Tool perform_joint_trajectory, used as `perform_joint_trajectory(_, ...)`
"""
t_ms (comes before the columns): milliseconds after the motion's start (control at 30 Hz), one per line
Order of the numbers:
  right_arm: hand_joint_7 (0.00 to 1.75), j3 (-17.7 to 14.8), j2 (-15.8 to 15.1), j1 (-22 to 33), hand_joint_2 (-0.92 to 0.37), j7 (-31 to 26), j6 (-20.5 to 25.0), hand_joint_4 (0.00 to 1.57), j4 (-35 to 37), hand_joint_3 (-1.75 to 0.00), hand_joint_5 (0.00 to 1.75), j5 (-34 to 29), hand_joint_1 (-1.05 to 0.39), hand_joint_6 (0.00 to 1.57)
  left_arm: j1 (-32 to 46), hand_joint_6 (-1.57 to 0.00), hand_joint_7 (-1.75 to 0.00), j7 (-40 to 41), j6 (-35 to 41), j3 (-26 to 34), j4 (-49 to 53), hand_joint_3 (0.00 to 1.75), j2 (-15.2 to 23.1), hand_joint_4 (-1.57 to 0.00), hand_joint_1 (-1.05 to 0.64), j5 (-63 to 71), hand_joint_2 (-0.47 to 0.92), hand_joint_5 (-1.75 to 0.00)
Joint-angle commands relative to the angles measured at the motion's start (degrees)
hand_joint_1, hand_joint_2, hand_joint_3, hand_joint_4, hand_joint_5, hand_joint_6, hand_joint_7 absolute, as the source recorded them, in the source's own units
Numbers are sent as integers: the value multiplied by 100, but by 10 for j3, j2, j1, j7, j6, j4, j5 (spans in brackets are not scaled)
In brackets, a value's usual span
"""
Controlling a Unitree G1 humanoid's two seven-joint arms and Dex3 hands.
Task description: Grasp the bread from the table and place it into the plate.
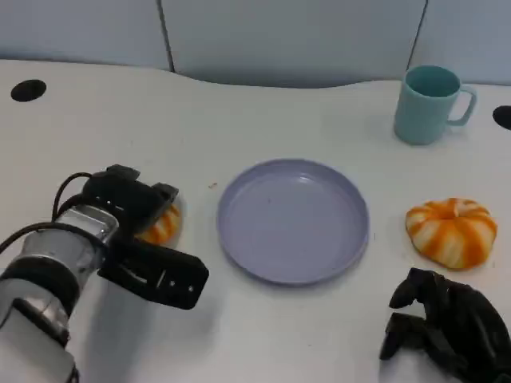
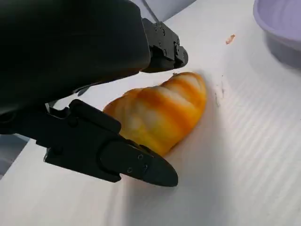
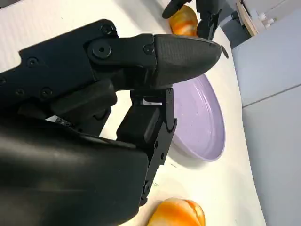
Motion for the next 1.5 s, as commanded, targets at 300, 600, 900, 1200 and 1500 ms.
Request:
perform_joint_trajectory(300,109,-13,-19,21,-92,3,15,121,-10,-47,116,7,-42,110,-23,-8,0,1,56,-5,50,1,-29,-4,-67,-37,83,-4)
perform_joint_trajectory(600,109,-11,-19,31,-92,-1,21,122,-25,-47,116,13,-42,111,-9,-32,-6,11,25,8,55,3,-21,-34,-38,-71,88,-15)
perform_joint_trajectory(900,110,-10,-23,41,-92,7,19,119,-34,-47,117,17,-43,109,16,-120,-8,143,-17,-11,55,6,1,-74,-32,-64,91,-164)
perform_joint_trajectory(1200,111,-6,-19,45,-92,-4,18,119,-44,-47,118,11,-43,109,20,-52,-165,195,-17,-25,56,28,6,-72,-27,-61,92,-175)
perform_joint_trajectory(1500,112,-3,-15,45,-92,0,5,118,-37,-50,119,10,-42,107,13,-61,-144,210,-18,-32,55,24,11,-72,-27,-52,92,-175)
